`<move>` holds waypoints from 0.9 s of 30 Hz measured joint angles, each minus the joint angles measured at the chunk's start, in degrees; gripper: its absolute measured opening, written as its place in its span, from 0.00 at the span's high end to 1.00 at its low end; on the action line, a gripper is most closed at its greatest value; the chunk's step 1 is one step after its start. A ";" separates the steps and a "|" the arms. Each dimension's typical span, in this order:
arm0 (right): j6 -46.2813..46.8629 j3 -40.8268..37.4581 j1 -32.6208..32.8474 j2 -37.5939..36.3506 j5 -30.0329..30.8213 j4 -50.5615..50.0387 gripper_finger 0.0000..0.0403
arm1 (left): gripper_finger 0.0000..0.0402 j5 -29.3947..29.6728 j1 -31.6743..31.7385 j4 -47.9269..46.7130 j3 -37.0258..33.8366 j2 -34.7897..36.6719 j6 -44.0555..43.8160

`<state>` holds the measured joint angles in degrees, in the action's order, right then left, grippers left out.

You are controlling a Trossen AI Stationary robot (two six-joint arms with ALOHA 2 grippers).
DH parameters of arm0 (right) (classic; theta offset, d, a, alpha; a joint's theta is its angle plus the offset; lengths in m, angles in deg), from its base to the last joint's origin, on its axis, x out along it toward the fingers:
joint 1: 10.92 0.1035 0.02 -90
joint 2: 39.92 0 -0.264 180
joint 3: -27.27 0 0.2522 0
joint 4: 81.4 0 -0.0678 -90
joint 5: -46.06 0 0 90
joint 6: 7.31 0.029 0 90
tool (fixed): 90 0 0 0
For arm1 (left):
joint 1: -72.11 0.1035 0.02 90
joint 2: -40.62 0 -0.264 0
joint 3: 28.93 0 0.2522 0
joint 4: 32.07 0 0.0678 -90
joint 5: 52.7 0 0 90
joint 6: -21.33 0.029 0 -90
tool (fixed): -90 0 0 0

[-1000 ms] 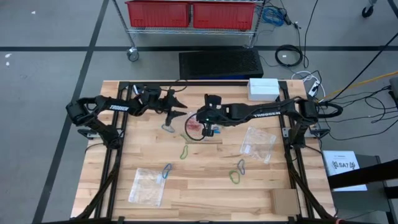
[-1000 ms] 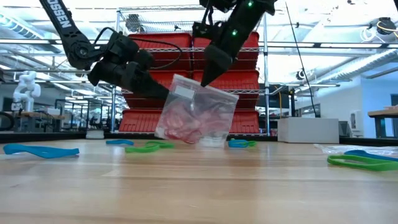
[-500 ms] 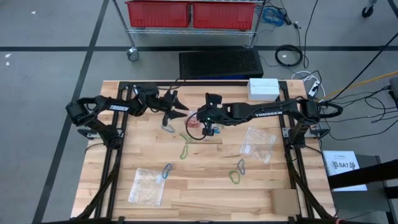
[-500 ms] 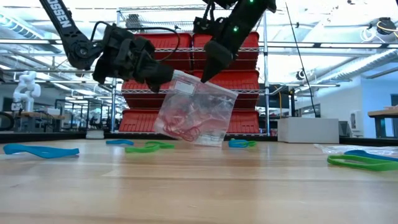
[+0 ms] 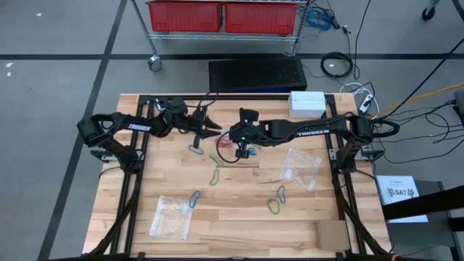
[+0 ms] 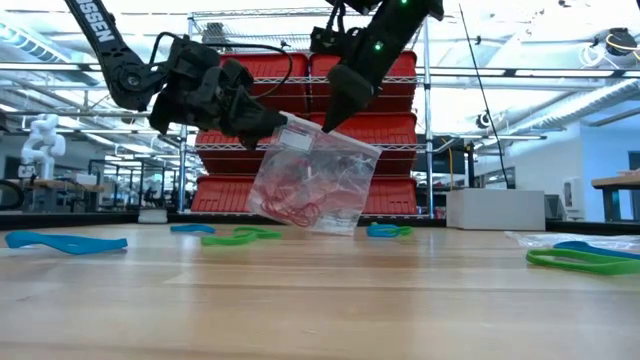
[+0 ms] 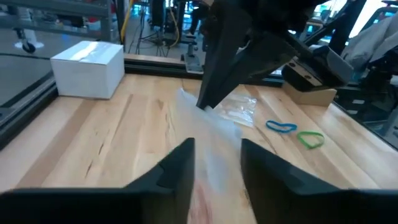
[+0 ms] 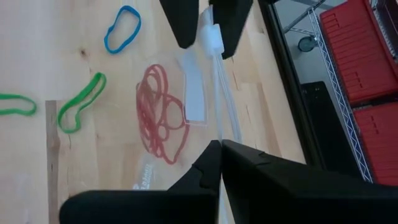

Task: Sort rubber bands
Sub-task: Close the zip bag

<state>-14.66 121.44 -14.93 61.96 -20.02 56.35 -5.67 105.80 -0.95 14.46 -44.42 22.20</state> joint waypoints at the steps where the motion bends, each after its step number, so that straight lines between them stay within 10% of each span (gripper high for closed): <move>1: 0.00 0.00 -0.01 0.00 0.00 -0.03 1.00 | 0.73 0.05 -0.10 0.01 0.00 0.00 0.11; 7: 0.00 0.00 0.00 0.00 -0.24 -0.10 1.00 | 0.98 0.01 -0.65 -0.19 0.00 0.00 1.21; 27: 4.16 -0.02 0.07 -0.83 -12.11 10.70 0.69 | 1.00 0.21 -2.73 -1.72 -0.02 0.00 6.98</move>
<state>-10.51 121.42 -14.86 61.13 -32.13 67.05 -5.46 103.07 -2.67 14.44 -44.42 29.18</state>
